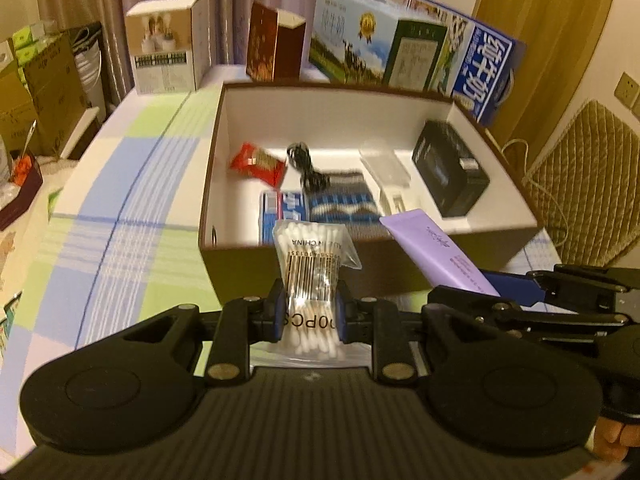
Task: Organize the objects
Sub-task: 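Lift the tube with the right tool into the box while the left carries the swab pack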
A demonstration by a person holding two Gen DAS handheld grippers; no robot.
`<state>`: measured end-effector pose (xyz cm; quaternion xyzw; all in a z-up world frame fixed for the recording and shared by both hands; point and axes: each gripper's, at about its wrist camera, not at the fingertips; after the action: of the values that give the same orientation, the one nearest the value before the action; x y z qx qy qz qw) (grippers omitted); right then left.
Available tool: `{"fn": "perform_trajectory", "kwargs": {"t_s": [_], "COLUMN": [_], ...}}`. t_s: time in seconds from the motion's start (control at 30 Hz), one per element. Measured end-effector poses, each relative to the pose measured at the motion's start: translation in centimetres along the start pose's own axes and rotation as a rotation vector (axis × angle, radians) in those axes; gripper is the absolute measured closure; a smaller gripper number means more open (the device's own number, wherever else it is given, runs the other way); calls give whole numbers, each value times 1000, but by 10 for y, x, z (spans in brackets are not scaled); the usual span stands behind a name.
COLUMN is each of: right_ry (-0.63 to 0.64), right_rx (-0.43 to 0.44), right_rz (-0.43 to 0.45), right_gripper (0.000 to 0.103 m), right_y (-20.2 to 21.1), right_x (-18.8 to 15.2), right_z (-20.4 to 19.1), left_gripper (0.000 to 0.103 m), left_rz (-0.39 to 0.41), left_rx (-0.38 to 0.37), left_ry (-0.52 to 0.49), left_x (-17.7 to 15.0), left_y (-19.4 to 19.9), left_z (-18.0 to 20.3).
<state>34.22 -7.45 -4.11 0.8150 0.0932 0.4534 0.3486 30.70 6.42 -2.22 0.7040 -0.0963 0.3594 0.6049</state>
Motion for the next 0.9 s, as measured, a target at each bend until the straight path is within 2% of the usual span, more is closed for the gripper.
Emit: {"fn": "perform_trajectory", "kwargs": {"t_s": [0.23, 0.47, 0.67, 0.9], "right_ry": [-23, -82, -123, -183], "right_rx": [-4, -22, -47, -66], "right_rz": [67, 97, 86, 30], "right_gripper": [74, 74, 74, 74], "right_y": [-3, -17, -36, -67], "right_x": [37, 66, 79, 81], "right_z": [6, 24, 39, 58], "left_gripper": [83, 83, 83, 83], "left_rz": [51, 63, 31, -27], "left_rx": [-2, -5, 9, 28], "left_ry": [-2, -12, -13, -9], "left_x": [36, 66, 81, 86], "left_y": [-6, -26, -54, -90], "left_z": [5, 9, 8, 5]}}
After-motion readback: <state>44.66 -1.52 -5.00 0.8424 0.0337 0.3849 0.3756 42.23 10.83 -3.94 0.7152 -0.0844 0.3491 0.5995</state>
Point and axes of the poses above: each gripper's, at about its wrist camera, not at the fingertips, and y roughly against the way its jaws point, z to its right, x to its top, and after that the axes turned 8 degrees about x, right-handed
